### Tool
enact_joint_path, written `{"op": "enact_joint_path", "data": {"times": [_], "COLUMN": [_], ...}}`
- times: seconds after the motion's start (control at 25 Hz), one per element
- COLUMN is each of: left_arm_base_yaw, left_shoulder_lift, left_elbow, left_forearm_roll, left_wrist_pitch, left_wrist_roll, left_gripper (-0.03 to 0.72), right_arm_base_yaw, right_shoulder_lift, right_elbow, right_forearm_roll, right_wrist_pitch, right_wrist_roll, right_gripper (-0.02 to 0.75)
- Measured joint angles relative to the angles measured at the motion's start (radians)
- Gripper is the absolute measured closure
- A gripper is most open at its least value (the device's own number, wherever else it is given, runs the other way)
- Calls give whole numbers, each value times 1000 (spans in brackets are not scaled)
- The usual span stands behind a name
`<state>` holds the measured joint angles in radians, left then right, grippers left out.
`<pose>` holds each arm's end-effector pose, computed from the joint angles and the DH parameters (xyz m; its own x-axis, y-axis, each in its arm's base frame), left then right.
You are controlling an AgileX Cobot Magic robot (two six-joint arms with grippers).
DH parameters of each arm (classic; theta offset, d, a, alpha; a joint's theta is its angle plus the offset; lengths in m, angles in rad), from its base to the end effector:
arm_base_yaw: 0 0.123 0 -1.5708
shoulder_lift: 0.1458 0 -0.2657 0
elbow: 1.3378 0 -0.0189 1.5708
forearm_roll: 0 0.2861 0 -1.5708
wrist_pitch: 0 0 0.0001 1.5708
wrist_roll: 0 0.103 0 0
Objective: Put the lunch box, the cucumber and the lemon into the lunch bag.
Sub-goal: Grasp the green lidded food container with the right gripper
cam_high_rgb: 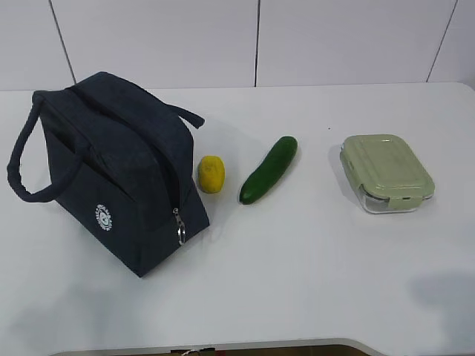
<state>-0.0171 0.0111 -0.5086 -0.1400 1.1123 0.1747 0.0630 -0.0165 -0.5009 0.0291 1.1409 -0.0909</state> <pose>0.0539 -0.0138 0.2870 -0.4828 0.1196 -0.8675 0.1806 0.9829 0.0350 0.0494 0.0058 0.2828 -0.5015 -0.1105 -0.8581 -0.1255 0.9906 -0.0542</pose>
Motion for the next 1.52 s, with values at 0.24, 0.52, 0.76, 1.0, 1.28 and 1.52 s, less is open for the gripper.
{"op": "enact_joint_path", "data": {"times": [0.24,0.52,0.76,1.0,1.28,1.52], "left_arm_base_yaw": [0,0,0,0,0,0], "left_shoulder_lift": [0,0,0,0,0,0], "left_elbow": [0,0,0,0,0,0], "left_forearm_roll": [0,0,0,0,0,0], "left_wrist_pitch": [0,0,0,0,0,0], "left_wrist_roll": [0,0,0,0,0,0], "left_gripper": [446,446,446,446,446,446], "right_arm_base_yaw": [0,0,0,0,0,0], "right_shoulder_lift": [0,0,0,0,0,0], "right_elbow": [0,0,0,0,0,0], "right_forearm_roll": [0,0,0,0,0,0], "right_wrist_pitch": [0,0,0,0,0,0], "right_wrist_roll": [0,0,0,0,0,0], "right_gripper": [457,458,457,458,458,457]}}
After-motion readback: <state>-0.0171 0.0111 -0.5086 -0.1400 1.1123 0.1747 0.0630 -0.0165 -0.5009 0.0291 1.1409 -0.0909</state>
